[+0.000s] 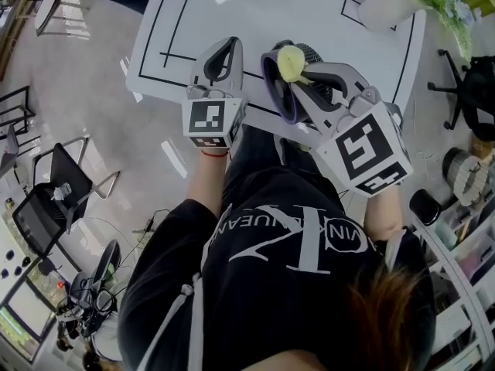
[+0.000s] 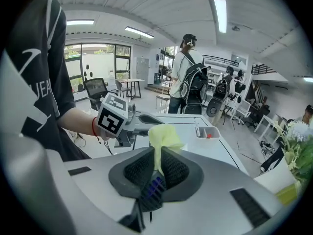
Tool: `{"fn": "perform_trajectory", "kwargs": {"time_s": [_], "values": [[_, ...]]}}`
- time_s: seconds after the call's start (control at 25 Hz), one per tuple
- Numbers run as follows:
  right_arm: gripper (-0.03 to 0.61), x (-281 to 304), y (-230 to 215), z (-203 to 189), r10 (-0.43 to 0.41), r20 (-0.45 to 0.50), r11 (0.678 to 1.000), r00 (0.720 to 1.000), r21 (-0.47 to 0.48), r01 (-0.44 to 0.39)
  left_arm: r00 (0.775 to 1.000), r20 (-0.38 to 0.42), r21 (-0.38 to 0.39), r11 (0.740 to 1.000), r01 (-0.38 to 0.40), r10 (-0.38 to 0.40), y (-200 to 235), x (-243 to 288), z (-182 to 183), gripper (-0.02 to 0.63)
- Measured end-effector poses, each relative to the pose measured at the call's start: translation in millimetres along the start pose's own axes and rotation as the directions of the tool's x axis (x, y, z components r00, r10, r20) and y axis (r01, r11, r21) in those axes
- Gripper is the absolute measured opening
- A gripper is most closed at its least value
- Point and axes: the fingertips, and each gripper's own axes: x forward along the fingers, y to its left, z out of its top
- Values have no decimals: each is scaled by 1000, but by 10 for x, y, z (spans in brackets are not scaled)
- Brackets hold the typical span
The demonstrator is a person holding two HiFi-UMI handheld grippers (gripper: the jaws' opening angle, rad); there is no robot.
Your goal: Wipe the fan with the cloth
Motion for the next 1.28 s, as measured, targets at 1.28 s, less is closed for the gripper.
{"fn": "perform_trajectory", "kwargs": {"time_s": [1.28], "values": [[40,-205,815,-629,80,15,995,997,-52,-79,990,10,-16,990,-142,142,-460,-893,-141,11]]}}
